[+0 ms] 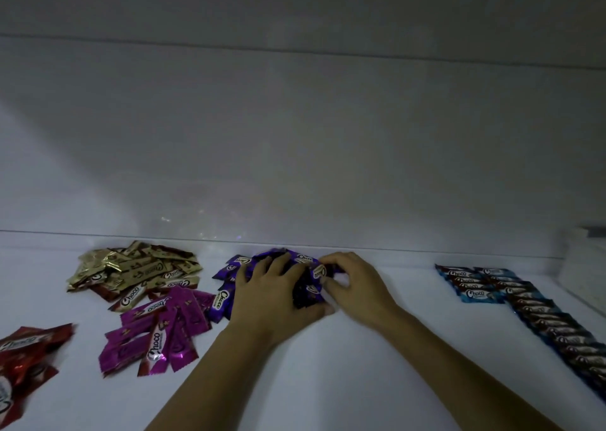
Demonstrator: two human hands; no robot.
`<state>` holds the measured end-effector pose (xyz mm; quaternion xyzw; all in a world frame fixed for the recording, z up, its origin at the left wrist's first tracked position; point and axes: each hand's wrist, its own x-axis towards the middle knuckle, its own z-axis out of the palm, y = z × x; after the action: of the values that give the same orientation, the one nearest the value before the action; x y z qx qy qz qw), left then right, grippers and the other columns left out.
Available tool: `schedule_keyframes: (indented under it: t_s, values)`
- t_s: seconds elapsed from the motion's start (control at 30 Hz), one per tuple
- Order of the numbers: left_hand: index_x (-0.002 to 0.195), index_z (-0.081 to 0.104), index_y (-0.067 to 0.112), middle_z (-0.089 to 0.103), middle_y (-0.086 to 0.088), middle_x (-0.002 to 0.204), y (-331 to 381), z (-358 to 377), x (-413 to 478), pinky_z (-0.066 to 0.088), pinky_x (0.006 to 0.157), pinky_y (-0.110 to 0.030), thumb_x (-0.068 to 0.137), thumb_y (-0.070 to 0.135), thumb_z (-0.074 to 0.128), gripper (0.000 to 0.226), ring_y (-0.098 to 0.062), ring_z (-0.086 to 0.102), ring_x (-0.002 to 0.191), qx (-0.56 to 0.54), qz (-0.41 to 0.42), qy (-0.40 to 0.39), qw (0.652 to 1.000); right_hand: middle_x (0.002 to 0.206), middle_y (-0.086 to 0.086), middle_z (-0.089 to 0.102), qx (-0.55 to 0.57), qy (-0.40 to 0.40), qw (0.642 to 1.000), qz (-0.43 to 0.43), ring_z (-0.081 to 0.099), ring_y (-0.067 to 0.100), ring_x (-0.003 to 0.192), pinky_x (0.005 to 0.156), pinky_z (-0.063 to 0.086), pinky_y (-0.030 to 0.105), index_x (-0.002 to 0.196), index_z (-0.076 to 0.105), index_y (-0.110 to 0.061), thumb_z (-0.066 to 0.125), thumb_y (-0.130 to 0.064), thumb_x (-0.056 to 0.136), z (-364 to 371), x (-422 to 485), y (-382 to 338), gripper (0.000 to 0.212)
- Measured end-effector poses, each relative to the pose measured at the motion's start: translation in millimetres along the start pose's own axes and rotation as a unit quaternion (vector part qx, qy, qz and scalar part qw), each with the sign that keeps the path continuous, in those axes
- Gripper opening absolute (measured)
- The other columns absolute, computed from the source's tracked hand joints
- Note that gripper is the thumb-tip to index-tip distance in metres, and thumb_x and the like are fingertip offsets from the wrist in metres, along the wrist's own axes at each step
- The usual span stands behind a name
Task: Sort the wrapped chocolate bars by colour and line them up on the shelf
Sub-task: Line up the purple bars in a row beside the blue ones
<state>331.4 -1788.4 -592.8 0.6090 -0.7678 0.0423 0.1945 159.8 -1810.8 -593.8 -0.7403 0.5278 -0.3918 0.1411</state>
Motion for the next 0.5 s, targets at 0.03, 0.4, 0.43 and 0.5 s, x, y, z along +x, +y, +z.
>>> schedule_keyframes:
  t_s: [0.03, 0.4, 0.43, 0.5]
  values:
    - [0.139, 0.035, 0.046, 0.029, 0.014, 0.154, 1, 1, -1, 0.016, 0.115, -0.047, 0.058, 0.095, 0.026, 0.095, -0.015, 0.025, 0.142, 0.002, 0.001, 0.003, 1.0, 0.107, -0.004, 0.06, -0.002, -0.013, 1.0, 0.005, 0.058, 0.012, 0.1, 0.09, 0.047, 0.028, 0.112, 0.067, -0.024, 0.065, -0.016, 0.084, 1, 1, 2, 0.029]
    - [0.138, 0.038, 0.04, 0.035, 0.005, 0.147, 7, 1, 19, 0.028, 0.105, -0.047, 0.084, 0.063, 0.046, 0.059, -0.028, 0.035, 0.132, 0.032, 0.034, -0.051, 0.998, 0.095, -0.005, 0.068, 0.066, 0.002, 0.997, 0.034, 0.064, 0.008, 0.087, 0.08, 0.05, 0.021, 0.098, 0.072, -0.019, 0.069, -0.013, 0.083, -2, -4, -1, 0.016]
    - [0.137, 0.04, 0.04, 0.038, 0.004, 0.144, 7, -2, 25, 0.031, 0.103, -0.046, 0.084, 0.064, 0.046, 0.059, -0.029, 0.038, 0.129, 0.045, 0.043, -0.06, 0.996, 0.095, -0.004, 0.069, 0.092, 0.002, 0.995, 0.048, 0.065, 0.01, 0.087, 0.081, 0.052, 0.024, 0.097, 0.071, -0.018, 0.068, -0.011, 0.084, -3, -6, -2, 0.015]
    - [0.137, 0.041, 0.037, 0.044, 0.0, 0.138, 5, -8, 33, 0.038, 0.096, -0.04, 0.086, 0.066, 0.044, 0.058, -0.031, 0.043, 0.122, 0.072, 0.074, -0.066, 0.992, 0.096, -0.002, 0.07, 0.122, -0.004, 0.991, 0.06, 0.066, 0.011, 0.088, 0.081, 0.052, 0.02, 0.096, 0.07, -0.016, 0.065, -0.008, 0.086, -5, -8, -3, 0.014]
